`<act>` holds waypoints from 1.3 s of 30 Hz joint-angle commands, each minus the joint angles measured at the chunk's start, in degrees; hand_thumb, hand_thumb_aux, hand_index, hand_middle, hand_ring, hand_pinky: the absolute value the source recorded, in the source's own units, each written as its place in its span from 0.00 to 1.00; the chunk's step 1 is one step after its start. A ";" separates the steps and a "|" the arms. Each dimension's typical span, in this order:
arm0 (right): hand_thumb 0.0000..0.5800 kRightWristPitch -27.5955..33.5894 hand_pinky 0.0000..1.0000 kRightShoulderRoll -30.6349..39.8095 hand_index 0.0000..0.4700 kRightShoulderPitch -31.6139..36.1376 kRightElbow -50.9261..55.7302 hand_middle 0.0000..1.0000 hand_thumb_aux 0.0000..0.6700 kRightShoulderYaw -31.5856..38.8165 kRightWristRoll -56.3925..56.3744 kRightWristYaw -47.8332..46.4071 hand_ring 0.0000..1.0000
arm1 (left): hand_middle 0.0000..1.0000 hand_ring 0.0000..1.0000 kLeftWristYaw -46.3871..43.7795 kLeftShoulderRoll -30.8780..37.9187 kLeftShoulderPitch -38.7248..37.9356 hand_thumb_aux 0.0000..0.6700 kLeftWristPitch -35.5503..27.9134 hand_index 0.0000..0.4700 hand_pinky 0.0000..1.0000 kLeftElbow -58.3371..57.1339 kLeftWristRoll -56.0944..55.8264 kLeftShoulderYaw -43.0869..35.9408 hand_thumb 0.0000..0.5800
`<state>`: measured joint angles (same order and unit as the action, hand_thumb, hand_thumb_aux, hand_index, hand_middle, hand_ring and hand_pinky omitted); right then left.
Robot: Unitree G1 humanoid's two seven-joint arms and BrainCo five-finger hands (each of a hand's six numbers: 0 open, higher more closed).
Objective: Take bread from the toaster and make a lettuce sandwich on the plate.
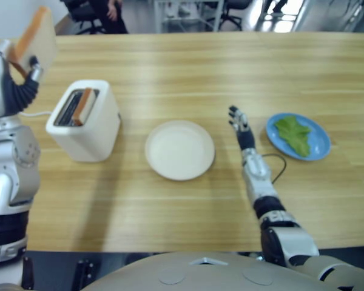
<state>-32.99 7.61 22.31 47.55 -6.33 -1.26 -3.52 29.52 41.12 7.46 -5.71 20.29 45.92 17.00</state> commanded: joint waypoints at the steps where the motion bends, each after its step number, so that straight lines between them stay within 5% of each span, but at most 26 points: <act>1: 0.00 1.06 0.00 -0.28 0.00 -0.08 0.90 0.00 0.00 0.48 0.43 -0.20 0.00 | 1.00 1.00 -2.27 -3.70 1.24 1.00 5.33 0.98 1.00 -0.65 -7.55 -0.99 1.00; 15: 0.00 1.55 0.00 -0.31 0.00 -0.14 1.23 0.00 0.00 0.52 0.57 -0.53 0.00 | 1.00 1.00 -19.48 -19.23 7.28 1.00 18.86 0.98 1.00 -13.81 -32.44 -11.78 1.00; 23: 0.00 1.83 0.00 -0.15 0.00 -0.16 1.02 0.00 0.00 0.47 0.57 -0.60 0.00 | 1.00 1.00 -33.97 -31.78 10.86 1.00 22.61 0.98 1.00 -34.00 -44.44 -19.83 1.00; 33: 0.00 2.11 0.00 -0.12 0.00 -0.36 0.51 0.00 0.00 0.35 0.59 -0.43 0.00 | 1.00 1.00 -35.96 -32.27 17.32 1.00 26.79 0.98 1.00 -61.92 -33.86 -28.08 1.00; 39: 0.00 2.17 0.00 -0.25 0.00 -0.54 0.28 0.00 0.00 0.39 0.59 -0.27 0.00 | 1.00 1.00 -35.44 -30.57 18.47 1.00 28.43 0.98 1.00 -64.98 -28.93 -31.08 1.00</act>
<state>-31.67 7.34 22.39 48.51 -6.28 -1.02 -3.84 -5.74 9.24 25.60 22.13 -44.15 15.06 -12.78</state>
